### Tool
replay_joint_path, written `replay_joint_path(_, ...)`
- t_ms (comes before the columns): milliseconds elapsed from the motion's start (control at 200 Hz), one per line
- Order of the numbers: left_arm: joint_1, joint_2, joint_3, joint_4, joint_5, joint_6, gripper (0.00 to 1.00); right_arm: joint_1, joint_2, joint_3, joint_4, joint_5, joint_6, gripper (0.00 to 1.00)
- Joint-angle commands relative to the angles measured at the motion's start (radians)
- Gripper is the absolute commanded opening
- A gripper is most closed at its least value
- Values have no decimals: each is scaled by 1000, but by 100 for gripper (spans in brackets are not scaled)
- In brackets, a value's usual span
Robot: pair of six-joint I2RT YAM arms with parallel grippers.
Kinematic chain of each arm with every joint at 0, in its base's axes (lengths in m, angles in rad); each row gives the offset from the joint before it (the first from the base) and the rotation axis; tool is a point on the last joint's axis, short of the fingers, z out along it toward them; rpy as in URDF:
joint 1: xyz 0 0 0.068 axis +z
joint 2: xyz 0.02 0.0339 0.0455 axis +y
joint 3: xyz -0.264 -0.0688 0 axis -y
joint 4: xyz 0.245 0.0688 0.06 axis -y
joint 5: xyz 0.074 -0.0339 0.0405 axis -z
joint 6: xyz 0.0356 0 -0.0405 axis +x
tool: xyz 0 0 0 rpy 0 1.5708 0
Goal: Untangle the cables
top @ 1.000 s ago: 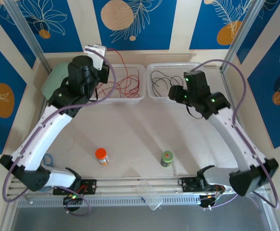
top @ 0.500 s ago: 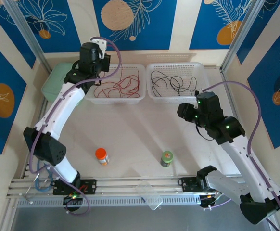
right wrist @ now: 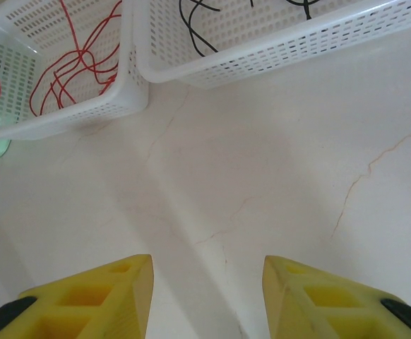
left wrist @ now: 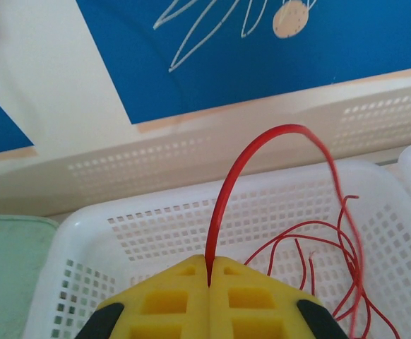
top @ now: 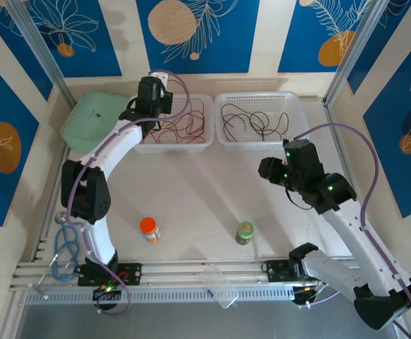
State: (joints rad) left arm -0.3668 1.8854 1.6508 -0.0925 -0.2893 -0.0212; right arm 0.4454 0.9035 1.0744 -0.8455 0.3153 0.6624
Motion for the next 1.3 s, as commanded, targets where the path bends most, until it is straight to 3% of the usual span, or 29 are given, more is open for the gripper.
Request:
replay_joint_path(0, 12, 41, -24, 133, -11, -10, 0, 6, -27, 4, -35, 15, 5, 45)
replay_joint_path(195, 11, 69, -137, 192, -26, -69, 0, 4, -31, -2, -32, 21, 4, 45)
replay_joint_path(435, 12, 28, -312, 247, 3, -234, 0, 4, 1, -2, -10, 0, 0, 45)
replay_joint_path(625, 13, 52, -323, 195, -16, -281, 0, 4, 3, -14, -3, -15, 5, 45)
replay_joint_path(950, 17, -10, -290, 148, 48, -255, 53, -6, -31, -38, -29, 6, -5, 48)
replay_joint_path(1111, 16, -144, -296, 135, 104, -228, 65, -40, -31, -76, -2, 7, -22, 49)
replay_joint_path(1296, 14, -424, -436, 181, 76, -171, 82, -124, -32, -130, 65, 104, -86, 61)
